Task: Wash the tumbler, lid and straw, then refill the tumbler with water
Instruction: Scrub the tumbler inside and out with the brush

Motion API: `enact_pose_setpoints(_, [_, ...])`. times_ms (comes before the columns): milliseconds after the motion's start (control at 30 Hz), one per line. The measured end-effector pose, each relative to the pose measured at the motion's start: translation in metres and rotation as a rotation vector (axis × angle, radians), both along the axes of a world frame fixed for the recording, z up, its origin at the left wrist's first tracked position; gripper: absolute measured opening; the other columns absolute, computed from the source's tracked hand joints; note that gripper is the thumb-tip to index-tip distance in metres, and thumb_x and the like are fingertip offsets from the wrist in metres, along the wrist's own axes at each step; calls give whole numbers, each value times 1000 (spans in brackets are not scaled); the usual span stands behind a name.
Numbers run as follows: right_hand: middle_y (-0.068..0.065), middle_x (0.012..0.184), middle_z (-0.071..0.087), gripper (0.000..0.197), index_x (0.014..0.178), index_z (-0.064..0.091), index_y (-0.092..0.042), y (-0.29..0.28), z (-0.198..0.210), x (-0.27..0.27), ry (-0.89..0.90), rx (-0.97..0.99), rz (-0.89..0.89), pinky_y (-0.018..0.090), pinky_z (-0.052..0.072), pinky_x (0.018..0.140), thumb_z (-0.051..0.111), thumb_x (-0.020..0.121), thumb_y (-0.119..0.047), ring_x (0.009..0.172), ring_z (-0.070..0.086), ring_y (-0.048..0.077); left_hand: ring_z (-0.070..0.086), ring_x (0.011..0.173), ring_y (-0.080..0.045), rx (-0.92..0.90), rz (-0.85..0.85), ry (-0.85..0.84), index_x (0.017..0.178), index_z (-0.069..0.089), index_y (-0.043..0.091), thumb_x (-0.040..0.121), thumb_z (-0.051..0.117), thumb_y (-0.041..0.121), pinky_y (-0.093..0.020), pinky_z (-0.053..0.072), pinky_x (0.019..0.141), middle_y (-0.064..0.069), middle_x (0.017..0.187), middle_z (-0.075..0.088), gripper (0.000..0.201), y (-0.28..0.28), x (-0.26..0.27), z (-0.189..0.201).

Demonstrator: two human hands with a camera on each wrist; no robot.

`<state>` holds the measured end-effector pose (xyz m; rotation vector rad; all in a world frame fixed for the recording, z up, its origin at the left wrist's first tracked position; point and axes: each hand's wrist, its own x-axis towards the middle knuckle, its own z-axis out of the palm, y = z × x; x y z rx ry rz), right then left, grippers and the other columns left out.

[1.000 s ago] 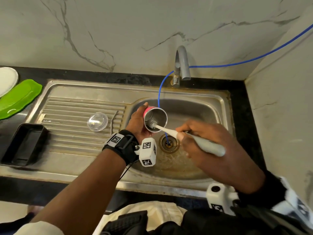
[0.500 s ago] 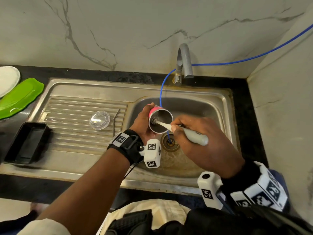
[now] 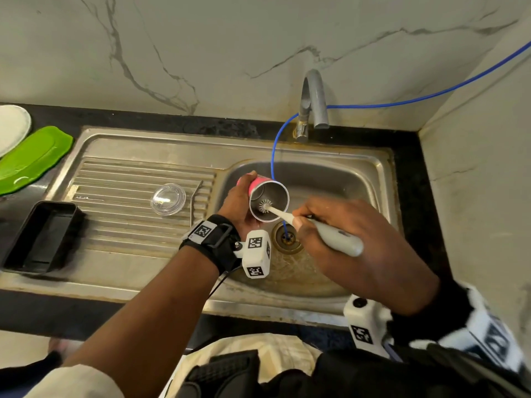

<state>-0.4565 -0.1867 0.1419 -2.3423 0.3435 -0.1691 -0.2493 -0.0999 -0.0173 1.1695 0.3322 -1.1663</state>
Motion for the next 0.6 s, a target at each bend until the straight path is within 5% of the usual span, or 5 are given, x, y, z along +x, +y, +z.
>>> enact_pose_setpoints(200, [-5,64,63,23,85,65,-24,1,-14,9,-25,41,-31,42,46,57,55,100,-38,58,59,17,74,86,-28,16,-32,5,123,70,4,90,65,64,-35,61,66,-18,107,73,68,2,1,0])
enact_pose_setpoints(367, [-4,64,63,18,88,69,-23,-4,24,-15,7,117,28,24,40,53,60,104,-29,58,60,20,76,69,-24,30,-45,-33,95,73,6,99,54,58,-30,60,56,-13,84,77,56,9,12,-1])
enact_pose_setpoints(533, [-7,66,63,24,89,67,-26,1,22,-10,24,21,17,38,47,56,53,103,-41,60,61,16,73,59,-19,44,-92,-46,90,71,8,101,49,59,-26,56,49,-10,72,74,57,2,8,-1])
enact_pose_setpoints(600, [-7,67,63,28,89,66,-25,1,6,1,34,-40,-9,41,48,58,49,99,-45,61,60,14,74,66,-22,45,-88,-25,99,72,5,99,54,60,-28,58,54,-13,81,75,58,-1,2,0])
